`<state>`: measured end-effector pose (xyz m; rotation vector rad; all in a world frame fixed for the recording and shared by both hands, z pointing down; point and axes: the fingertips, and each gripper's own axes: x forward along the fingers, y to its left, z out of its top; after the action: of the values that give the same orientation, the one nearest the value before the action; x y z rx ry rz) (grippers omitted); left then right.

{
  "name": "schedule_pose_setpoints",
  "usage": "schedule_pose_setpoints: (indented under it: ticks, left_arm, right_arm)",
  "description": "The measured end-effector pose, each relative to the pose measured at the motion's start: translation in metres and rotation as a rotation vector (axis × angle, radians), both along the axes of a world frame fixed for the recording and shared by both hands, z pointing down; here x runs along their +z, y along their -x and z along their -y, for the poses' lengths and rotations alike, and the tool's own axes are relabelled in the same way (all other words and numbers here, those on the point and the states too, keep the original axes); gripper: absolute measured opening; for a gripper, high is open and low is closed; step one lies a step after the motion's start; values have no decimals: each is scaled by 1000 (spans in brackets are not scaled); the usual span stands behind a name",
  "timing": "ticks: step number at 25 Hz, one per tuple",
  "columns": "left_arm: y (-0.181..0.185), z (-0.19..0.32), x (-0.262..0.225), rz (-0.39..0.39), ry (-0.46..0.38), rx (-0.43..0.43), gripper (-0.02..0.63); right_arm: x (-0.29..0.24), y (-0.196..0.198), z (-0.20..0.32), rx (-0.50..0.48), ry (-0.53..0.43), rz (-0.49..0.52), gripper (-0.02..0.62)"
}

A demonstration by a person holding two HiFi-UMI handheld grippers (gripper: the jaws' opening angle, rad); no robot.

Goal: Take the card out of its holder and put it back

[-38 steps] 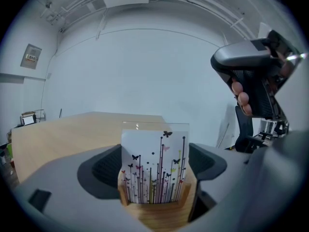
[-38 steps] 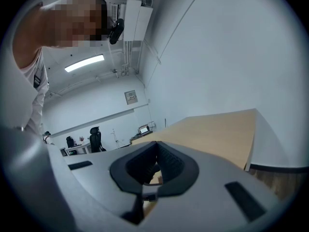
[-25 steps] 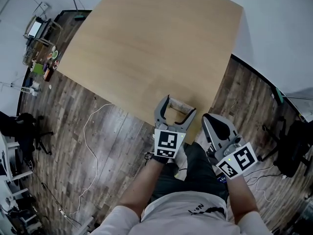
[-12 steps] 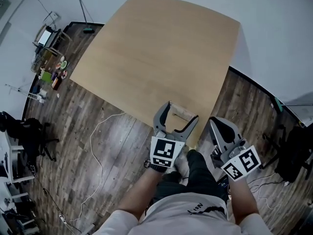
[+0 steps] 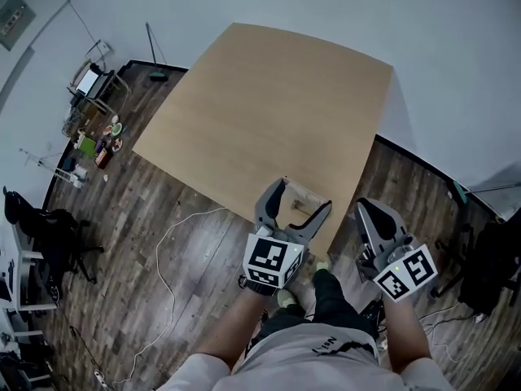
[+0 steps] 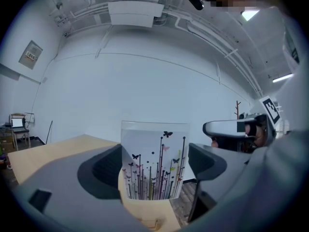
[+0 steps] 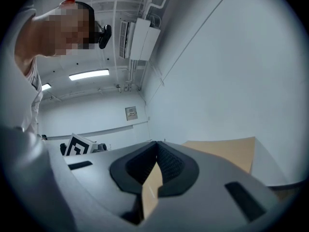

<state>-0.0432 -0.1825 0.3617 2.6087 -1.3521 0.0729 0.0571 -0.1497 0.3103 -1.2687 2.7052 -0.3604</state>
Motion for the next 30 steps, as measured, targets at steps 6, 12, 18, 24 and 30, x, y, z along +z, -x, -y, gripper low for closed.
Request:
schedule_pose_setpoints:
  ticks: [6,12,18,24,30]
  left_arm:
    - [1,-6,-22,-35,-6,-1,440]
    - [6,-6,-39,-50,-21,-5,440]
    - [7,-7,-47,-41,-34,-6,440]
    - [12,-11,-62,-34,-54,-14,440]
    - [13,-13,-61,-32,-48,-17,440]
  right_arm:
    - [-19,-6,-6,16,-28,2,14]
    - [-29,-5,-7,20,-42,3,14]
    - [-35,3,-10,2,-59,-1,14]
    - [-51,8,-13,-10,-82,3,14]
    - [-52,8,-18,-17,-86,2,14]
